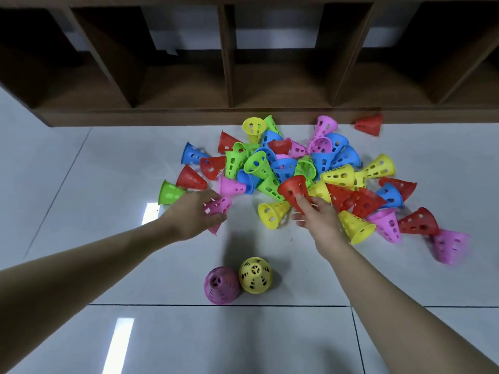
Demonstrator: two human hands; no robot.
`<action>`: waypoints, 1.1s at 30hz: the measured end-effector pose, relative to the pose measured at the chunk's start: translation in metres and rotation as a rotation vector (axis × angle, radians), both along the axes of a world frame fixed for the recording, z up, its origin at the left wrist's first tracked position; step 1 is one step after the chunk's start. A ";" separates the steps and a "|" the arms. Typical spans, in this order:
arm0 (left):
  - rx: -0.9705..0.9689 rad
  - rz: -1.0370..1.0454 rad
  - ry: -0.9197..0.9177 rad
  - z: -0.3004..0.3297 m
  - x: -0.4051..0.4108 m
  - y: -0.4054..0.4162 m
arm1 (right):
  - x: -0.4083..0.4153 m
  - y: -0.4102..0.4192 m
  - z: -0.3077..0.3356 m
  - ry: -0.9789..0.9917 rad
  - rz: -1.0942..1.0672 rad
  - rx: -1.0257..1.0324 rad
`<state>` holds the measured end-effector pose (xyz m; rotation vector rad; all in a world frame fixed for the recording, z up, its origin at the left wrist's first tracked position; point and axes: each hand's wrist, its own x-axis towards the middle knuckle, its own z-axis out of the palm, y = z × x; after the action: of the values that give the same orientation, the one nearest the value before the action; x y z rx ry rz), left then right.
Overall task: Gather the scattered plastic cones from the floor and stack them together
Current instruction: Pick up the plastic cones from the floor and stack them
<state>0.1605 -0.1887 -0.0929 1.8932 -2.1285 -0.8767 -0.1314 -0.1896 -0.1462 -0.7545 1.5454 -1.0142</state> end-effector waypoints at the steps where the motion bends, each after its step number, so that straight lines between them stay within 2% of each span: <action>1: -0.009 0.010 0.052 0.011 0.002 0.011 | 0.000 0.002 0.003 -0.028 -0.018 -0.001; 5: -0.004 0.111 0.267 0.044 0.003 0.053 | 0.000 0.011 0.015 -0.083 -0.099 -0.007; 9: 0.013 0.144 0.438 0.052 -0.001 0.095 | -0.008 0.022 0.017 0.089 -0.051 -0.021; 13: -0.021 0.000 0.433 0.050 -0.006 0.129 | -0.016 0.037 0.024 0.198 0.024 -0.050; 21: -0.023 -0.103 0.334 0.011 0.002 0.144 | -0.006 0.076 0.053 0.130 0.293 -0.045; 25: -0.051 -0.113 0.278 0.000 0.001 0.143 | 0.004 0.090 0.061 0.190 0.466 -0.062; 29: -0.025 -0.098 0.288 -0.008 -0.002 0.135 | 0.014 0.096 0.061 0.168 0.527 -0.104; 33: -0.002 -0.084 0.292 -0.011 -0.002 0.122 | 0.021 0.101 0.055 0.295 0.629 -0.169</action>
<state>0.1581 -0.0664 -0.1036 1.5713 -2.0408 -1.0916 -0.1105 -0.0888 -0.0913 -1.4500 1.3304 -0.5784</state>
